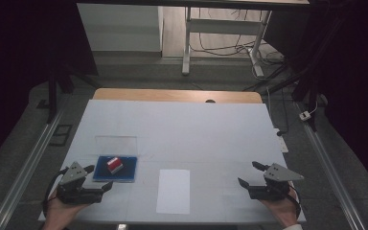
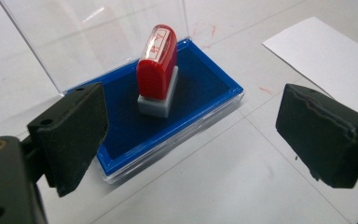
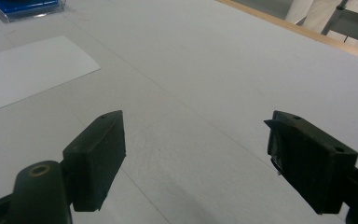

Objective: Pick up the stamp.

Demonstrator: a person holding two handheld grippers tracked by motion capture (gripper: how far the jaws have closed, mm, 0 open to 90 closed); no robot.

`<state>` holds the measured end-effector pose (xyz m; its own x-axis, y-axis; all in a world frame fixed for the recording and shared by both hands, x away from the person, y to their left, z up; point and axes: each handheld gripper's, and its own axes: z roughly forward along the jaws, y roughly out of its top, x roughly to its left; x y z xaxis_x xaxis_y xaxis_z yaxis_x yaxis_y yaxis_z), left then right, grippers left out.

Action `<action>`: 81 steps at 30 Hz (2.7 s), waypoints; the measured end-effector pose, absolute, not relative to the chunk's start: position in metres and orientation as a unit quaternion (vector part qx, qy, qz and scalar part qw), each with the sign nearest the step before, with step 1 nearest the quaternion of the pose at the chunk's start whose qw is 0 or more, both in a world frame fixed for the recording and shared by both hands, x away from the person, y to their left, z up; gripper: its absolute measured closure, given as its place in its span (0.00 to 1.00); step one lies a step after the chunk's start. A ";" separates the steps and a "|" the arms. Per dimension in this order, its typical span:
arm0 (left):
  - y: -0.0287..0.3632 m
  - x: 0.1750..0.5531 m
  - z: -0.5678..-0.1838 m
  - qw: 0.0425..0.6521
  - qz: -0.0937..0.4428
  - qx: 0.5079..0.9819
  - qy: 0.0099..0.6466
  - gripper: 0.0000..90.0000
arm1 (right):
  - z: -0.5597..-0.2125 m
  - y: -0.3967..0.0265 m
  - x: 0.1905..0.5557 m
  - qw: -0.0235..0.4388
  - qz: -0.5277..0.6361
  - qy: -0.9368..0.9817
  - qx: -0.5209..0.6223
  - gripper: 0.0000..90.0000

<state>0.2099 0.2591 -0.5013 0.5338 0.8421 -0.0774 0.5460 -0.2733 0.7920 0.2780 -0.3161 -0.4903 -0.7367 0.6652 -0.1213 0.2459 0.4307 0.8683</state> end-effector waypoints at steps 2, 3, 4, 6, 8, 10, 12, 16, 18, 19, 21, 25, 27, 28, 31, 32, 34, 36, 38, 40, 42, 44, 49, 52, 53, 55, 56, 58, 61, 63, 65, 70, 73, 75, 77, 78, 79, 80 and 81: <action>0.259 0.210 -0.501 0.407 0.182 0.777 0.445 0.11 | -0.491 -0.316 0.278 0.228 0.454 0.815 0.279 0.21; 0.259 0.210 -0.501 0.407 0.182 0.778 0.443 0.11 | -0.491 -0.315 0.278 0.229 0.454 0.815 0.279 0.22; 0.258 0.210 -0.501 0.406 0.184 0.778 0.442 0.11 | -0.492 -0.314 0.278 0.225 0.457 0.814 0.278 0.22; 0.258 0.210 -0.500 0.406 0.187 0.778 0.440 0.11 | -0.492 -0.313 0.278 0.224 0.452 0.818 0.275 0.23; 0.258 0.210 -0.500 0.407 0.187 0.779 0.439 0.12 | -0.492 -0.312 0.278 0.222 0.453 0.818 0.275 0.23; 0.257 0.211 -0.499 0.408 0.188 0.779 0.438 0.12 | -0.492 -0.311 0.278 0.223 0.451 0.820 0.274 0.24; 0.256 0.211 -0.498 0.407 0.190 0.780 0.436 0.12 | -0.492 -0.311 0.277 0.220 0.451 0.820 0.274 0.24; 0.257 0.209 -0.497 0.410 0.194 0.777 0.436 0.12 | -0.492 -0.311 0.276 0.219 0.450 0.821 0.274 0.25; 0.257 0.208 -0.496 0.410 0.196 0.777 0.437 0.12 | -0.492 -0.311 0.276 0.220 0.450 0.821 0.276 0.26; 0.256 0.208 -0.495 0.410 0.197 0.776 0.436 0.12 | -0.492 -0.311 0.275 0.219 0.450 0.821 0.276 0.26; 0.255 0.207 -0.495 0.409 0.196 0.779 0.433 0.12 | -0.491 -0.310 0.275 0.216 0.453 0.819 0.278 0.26; 0.255 0.206 -0.490 0.407 0.196 0.785 0.423 0.14 | -0.492 -0.309 0.273 0.219 0.446 0.822 0.278 0.27; 0.254 0.207 -0.488 0.403 0.198 0.788 0.421 0.14 | -0.493 -0.308 0.272 0.215 0.448 0.822 0.279 0.28; 0.254 0.208 -0.487 0.402 0.196 0.791 0.418 0.14 | -0.493 -0.308 0.272 0.215 0.448 0.822 0.279 0.28; 0.253 0.213 -0.486 0.396 0.196 0.795 0.415 0.14 | -0.494 -0.306 0.274 0.215 0.447 0.823 0.278 0.28; 0.253 0.215 -0.485 0.392 0.196 0.797 0.414 0.14 | -0.495 -0.305 0.274 0.213 0.447 0.823 0.278 0.28; 0.251 0.219 -0.481 0.390 0.197 0.801 0.409 0.14 | -0.496 -0.305 0.275 0.211 0.443 0.826 0.278 0.28; 0.251 0.219 -0.479 0.388 0.196 0.803 0.406 0.15 | -0.497 -0.305 0.275 0.213 0.439 0.828 0.277 0.28; 0.249 0.221 -0.475 0.384 0.195 0.809 0.401 0.15 | -0.499 -0.303 0.274 0.209 0.443 0.827 0.277 0.28; 0.248 0.223 -0.472 0.380 0.196 0.812 0.397 0.16 | -0.499 -0.303 0.271 0.210 0.439 0.829 0.275 0.28; 0.247 0.226 -0.469 0.378 0.194 0.815 0.394 0.16 | -0.498 -0.304 0.270 0.213 0.435 0.830 0.275 0.28; 0.247 0.230 -0.466 0.378 0.195 0.816 0.393 0.16 | -0.498 -0.304 0.269 0.209 0.439 0.829 0.276 0.29; 0.245 0.243 -0.463 0.365 0.193 0.822 0.391 0.17 | -0.499 -0.308 0.268 0.209 0.441 0.825 0.284 0.29; 0.243 0.253 -0.464 0.350 0.191 0.828 0.393 0.17 | -0.499 -0.308 0.268 0.210 0.438 0.827 0.283 0.29; 0.243 0.256 -0.464 0.346 0.192 0.830 0.393 0.18 | -0.499 -0.308 0.267 0.210 0.439 0.827 0.282 0.29; 0.241 0.262 -0.463 0.338 0.188 0.834 0.394 0.18 | -0.499 -0.308 0.267 0.209 0.440 0.827 0.282 0.29; 0.240 0.265 -0.462 0.334 0.186 0.836 0.394 0.18 | -0.499 -0.308 0.267 0.208 0.441 0.827 0.281 0.29; 0.238 0.274 -0.460 0.324 0.178 0.842 0.393 0.18 | -0.499 -0.307 0.268 0.208 0.441 0.827 0.280 0.29; 0.237 0.280 -0.460 0.316 0.173 0.846 0.392 0.19 | -0.500 -0.307 0.268 0.208 0.440 0.828 0.280 0.29; 0.237 0.285 -0.462 0.309 0.168 0.850 0.392 0.20 | -0.500 -0.307 0.268 0.207 0.440 0.828 0.280 0.30; 0.237 0.288 -0.464 0.303 0.162 0.853 0.392 0.22 | -0.500 -0.308 0.268 0.211 0.436 0.828 0.281 0.30; 0.236 0.293 -0.470 0.277 0.161 0.864 0.389 0.27 | -0.500 -0.306 0.269 0.210 0.434 0.831 0.278 0.30; 0.236 0.294 -0.474 0.271 0.158 0.865 0.392 0.28 | -0.501 -0.305 0.270 0.208 0.436 0.831 0.275 0.30; 0.237 0.295 -0.478 0.270 0.152 0.865 0.394 0.31 | -0.501 -0.304 0.269 0.210 0.432 0.833 0.274 0.30; 0.237 0.295 -0.480 0.269 0.148 0.866 0.395 0.37 | -0.502 -0.304 0.270 0.207 0.432 0.835 0.272 0.30; 0.237 0.296 -0.481 0.270 0.144 0.867 0.394 0.37 | -0.502 -0.304 0.270 0.207 0.432 0.835 0.272 0.30; 0.237 0.296 -0.481 0.271 0.142 0.868 0.392 0.38 | -0.502 -0.304 0.270 0.207 0.432 0.835 0.272 0.30; 0.237 0.296 -0.482 0.272 0.139 0.868 0.392 0.40 | -0.502 -0.304 0.270 0.207 0.431 0.835 0.272 0.30; 0.238 0.297 -0.482 0.273 0.137 0.868 0.391 0.42 | -0.502 -0.305 0.270 0.208 0.429 0.835 0.273 0.31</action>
